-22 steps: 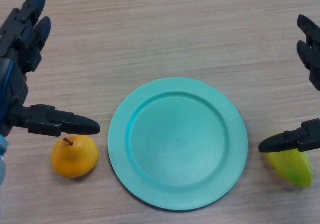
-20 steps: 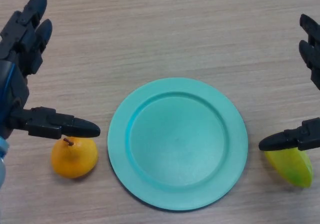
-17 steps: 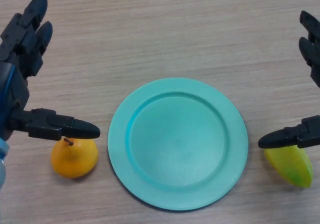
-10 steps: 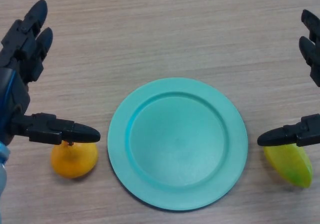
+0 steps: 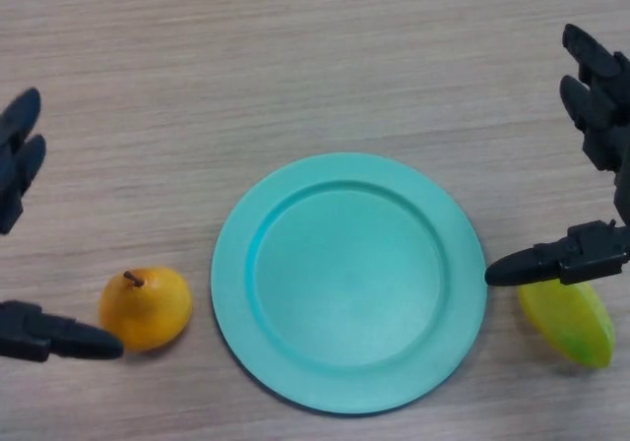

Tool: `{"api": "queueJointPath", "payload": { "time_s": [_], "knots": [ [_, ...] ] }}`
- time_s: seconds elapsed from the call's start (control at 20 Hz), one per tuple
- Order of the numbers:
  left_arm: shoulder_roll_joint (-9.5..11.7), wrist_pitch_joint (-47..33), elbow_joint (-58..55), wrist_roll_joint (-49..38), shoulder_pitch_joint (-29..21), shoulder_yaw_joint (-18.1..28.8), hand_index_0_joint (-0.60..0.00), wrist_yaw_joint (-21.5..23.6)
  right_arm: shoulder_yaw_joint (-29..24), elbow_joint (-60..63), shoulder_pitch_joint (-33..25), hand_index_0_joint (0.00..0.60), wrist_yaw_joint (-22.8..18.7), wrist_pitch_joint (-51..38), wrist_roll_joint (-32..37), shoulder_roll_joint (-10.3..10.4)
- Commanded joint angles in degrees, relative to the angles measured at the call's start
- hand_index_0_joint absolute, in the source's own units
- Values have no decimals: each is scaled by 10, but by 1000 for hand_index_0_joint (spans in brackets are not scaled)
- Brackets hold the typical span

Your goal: Pick up the yellow pear and place it on the plate

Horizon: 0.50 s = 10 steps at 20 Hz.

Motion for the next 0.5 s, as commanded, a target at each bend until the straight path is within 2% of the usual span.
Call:
{"api": "queueJointPath", "payload": {
  "time_s": [0.05, 0.25, 0.5],
  "knots": [
    [22, -105, 18, -2, -14, 10, 0, 14, -24, -22, -18, 0, -17, -65, 7, -7],
    [20, -140, 101, 19, -18, -35, 0, 38, -26, -29, -10, 0, -11, -58, 9, -6],
    [16, -168, 170, 14, -30, -69, 0, 67, -28, -31, -3, 0, -3, -63, 3, -6]
  ]
}}
